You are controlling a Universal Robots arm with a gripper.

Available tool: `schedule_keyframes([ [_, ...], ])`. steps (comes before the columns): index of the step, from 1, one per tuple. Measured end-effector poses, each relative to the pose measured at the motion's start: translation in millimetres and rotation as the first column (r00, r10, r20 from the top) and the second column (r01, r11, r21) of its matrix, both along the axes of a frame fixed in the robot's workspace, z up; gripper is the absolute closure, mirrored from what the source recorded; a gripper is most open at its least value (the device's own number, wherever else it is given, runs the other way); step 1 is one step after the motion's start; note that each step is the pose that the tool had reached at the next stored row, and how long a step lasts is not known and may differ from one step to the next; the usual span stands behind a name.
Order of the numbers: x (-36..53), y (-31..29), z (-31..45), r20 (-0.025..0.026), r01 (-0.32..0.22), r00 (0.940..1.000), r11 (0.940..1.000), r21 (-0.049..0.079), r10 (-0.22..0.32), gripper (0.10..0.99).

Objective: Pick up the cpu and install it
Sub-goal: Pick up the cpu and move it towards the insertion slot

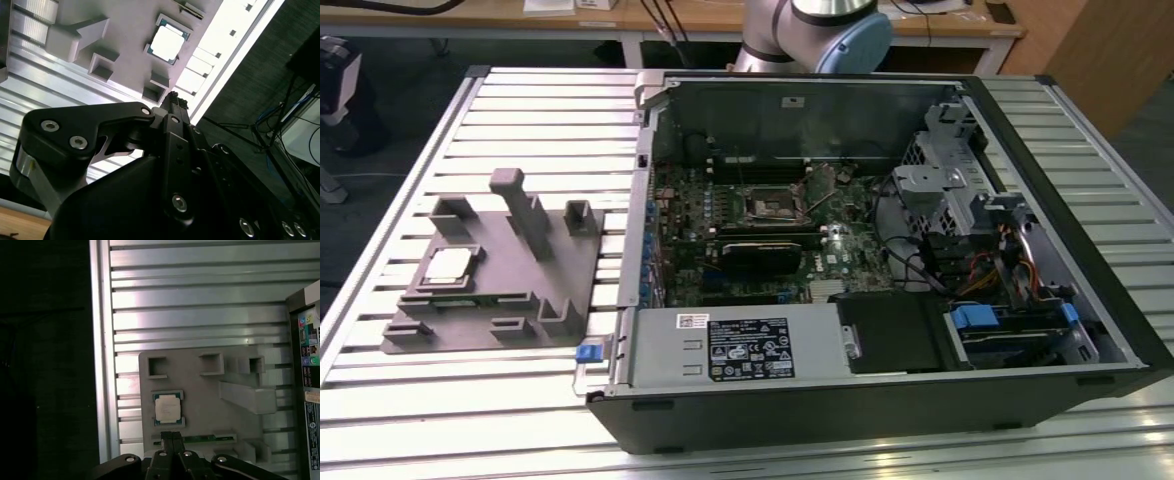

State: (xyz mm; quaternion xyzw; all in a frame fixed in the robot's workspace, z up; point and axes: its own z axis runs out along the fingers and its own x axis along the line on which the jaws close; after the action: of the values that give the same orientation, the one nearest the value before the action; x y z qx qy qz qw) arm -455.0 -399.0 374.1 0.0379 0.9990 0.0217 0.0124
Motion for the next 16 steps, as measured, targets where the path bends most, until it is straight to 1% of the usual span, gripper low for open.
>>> schedule_keyframes([
  [3,0.1,-0.1,-2.3,0.0029,0.000,1.0000,1.0000,0.000,0.000,0.980],
  [5,0.0,-0.1,-3.9,0.0062,0.000,1.0000,1.0000,0.000,0.000,0.980],
  [6,-0.1,-0.1,-4.7,0.0095,0.000,1.0000,1.0000,0.000,0.000,0.980],
  [7,-0.1,-0.1,-5.3,0.0144,0.000,0.9999,1.0000,0.001,0.000,0.980],
  [8,-0.1,-0.2,-6.1,0.0176,0.000,0.9998,1.0000,0.002,0.000,0.980],
  [16,-0.1,-0.3,-11.5,0.0178,0.000,0.9998,1.0000,0.002,0.000,0.980],
])
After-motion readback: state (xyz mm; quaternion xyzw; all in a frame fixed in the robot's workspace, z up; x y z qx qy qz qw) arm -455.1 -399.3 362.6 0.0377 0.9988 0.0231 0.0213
